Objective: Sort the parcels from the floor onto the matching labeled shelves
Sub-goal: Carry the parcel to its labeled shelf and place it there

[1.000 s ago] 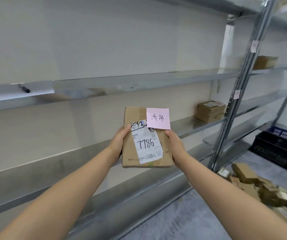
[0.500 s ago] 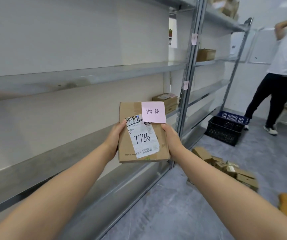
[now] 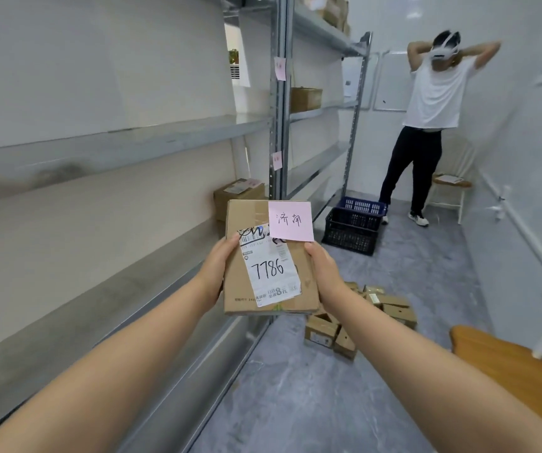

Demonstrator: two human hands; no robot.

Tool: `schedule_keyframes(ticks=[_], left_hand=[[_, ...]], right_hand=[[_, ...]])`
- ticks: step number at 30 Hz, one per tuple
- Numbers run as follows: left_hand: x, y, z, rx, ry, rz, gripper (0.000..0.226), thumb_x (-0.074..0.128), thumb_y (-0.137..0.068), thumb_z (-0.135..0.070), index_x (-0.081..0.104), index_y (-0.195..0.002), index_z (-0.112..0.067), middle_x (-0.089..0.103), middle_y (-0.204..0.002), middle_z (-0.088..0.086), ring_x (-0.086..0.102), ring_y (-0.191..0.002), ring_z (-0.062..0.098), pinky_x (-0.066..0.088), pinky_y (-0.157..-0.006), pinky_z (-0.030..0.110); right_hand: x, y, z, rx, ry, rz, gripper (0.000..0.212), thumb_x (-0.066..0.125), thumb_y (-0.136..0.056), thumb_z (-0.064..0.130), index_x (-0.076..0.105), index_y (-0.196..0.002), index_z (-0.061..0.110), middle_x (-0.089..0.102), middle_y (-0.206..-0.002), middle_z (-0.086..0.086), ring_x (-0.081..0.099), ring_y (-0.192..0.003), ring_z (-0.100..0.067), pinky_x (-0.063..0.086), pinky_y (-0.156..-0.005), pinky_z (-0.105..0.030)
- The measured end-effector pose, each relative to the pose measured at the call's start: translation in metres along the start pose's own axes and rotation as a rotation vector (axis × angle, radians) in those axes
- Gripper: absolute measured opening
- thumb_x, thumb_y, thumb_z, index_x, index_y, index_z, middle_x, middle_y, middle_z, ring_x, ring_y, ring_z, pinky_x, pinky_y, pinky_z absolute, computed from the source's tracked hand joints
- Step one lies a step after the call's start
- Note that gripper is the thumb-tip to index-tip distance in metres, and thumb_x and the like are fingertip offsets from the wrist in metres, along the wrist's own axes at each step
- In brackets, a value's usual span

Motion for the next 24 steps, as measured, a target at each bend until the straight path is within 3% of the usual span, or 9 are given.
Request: schedule_keyframes(ticks=[2,5,9,12,16,19,22,24], left_hand=[[0.01,-0.022,-0.007,0.003,-0.009,0.029,0.056,0.051,-0.084,-0.051,0.056,-0.127,-0.014,0.07,-0.11,0.008,0.067,-0.091,0.024,0.049,-0.092,0.042],[0.022,-0.054,-0.014,-0.003,-0.029,0.092,0.057,0.051,-0.083,-0.053,0.054,-0.128,-0.019,0.068,-0.119,0.009,0.067,-0.1,0.026,0.05,-0.095,0.045],[0.034,-0.089,-0.013,-0.034,-0.032,0.157,0.043,0.042,-0.095,-0.044,0.055,-0.127,-0.019,0.071,-0.105,0.004,0.068,-0.087,0.019,0.055,-0.071,0.031],[0.049,-0.114,-0.011,-0.044,-0.049,0.195,0.046,0.043,-0.094,-0.046,0.056,-0.129,-0.019,0.073,-0.103,0.004,0.07,-0.085,0.019,0.055,-0.07,0.032],[0.08,-0.142,0.0,-0.075,-0.048,0.223,0.048,0.044,-0.094,-0.047,0.052,-0.132,-0.018,0.068,-0.117,0.012,0.069,-0.091,0.025,0.055,-0.068,0.032],[0.105,-0.164,0.006,-0.071,-0.076,0.228,0.042,0.044,-0.094,-0.046,0.053,-0.128,-0.022,0.071,-0.107,0.006,0.069,-0.087,0.021,0.055,-0.064,0.03],[0.131,-0.19,0.009,-0.047,-0.079,0.219,0.04,0.046,-0.094,-0.047,0.053,-0.126,-0.023,0.072,-0.104,0.006,0.069,-0.088,0.022,0.055,-0.067,0.031],[0.148,-0.209,0.01,-0.034,-0.069,0.197,0.045,0.049,-0.089,-0.05,0.053,-0.126,-0.024,0.072,-0.108,0.007,0.069,-0.093,0.026,0.055,-0.073,0.036]], right_hand=[[-0.011,-0.018,0.008,-0.01,0.01,-0.048,0.055,0.053,-0.074,0.045,0.06,-0.121,0.018,0.067,-0.12,-0.01,0.061,-0.112,-0.029,0.045,-0.103,-0.05],[-0.021,-0.04,0.022,-0.033,0.005,-0.074,0.04,0.047,-0.087,0.031,0.059,-0.122,0.016,0.068,-0.118,-0.012,0.064,-0.106,-0.029,0.048,-0.097,-0.046],[-0.034,-0.063,0.022,-0.053,-0.032,-0.116,0.034,0.046,-0.091,0.027,0.06,-0.12,0.016,0.069,-0.108,-0.009,0.065,-0.095,-0.025,0.052,-0.084,-0.041],[-0.05,-0.077,0.017,-0.042,-0.057,-0.146,0.028,0.042,-0.095,0.023,0.06,-0.116,0.018,0.07,-0.095,-0.005,0.064,-0.084,-0.021,0.052,-0.071,-0.033],[-0.083,-0.102,0.014,-0.026,-0.048,-0.169,0.023,0.042,-0.095,0.024,0.063,-0.104,0.024,0.07,-0.092,-0.004,0.065,-0.083,-0.021,0.051,-0.074,-0.035],[-0.111,-0.124,0.017,-0.026,-0.029,-0.188,0.022,0.042,-0.095,0.024,0.064,-0.095,0.026,0.07,-0.089,-0.002,0.064,-0.081,-0.021,0.05,-0.075,-0.036],[-0.139,-0.153,0.022,-0.035,-0.015,-0.187,0.026,0.044,-0.093,0.027,0.064,-0.108,0.02,0.07,-0.098,-0.005,0.065,-0.09,-0.024,0.05,-0.075,-0.036],[-0.156,-0.175,0.026,-0.028,0.001,-0.173,0.041,0.047,-0.087,0.034,0.059,-0.123,0.017,0.069,-0.111,-0.009,0.064,-0.102,-0.028,0.051,-0.08,-0.039]])
Point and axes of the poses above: each hand's wrist, its own y-axis away from the middle knuckle, its own x-axis out of the palm, z = x × y, the point moved 9 cm from there along -y, towards the middle knuckle
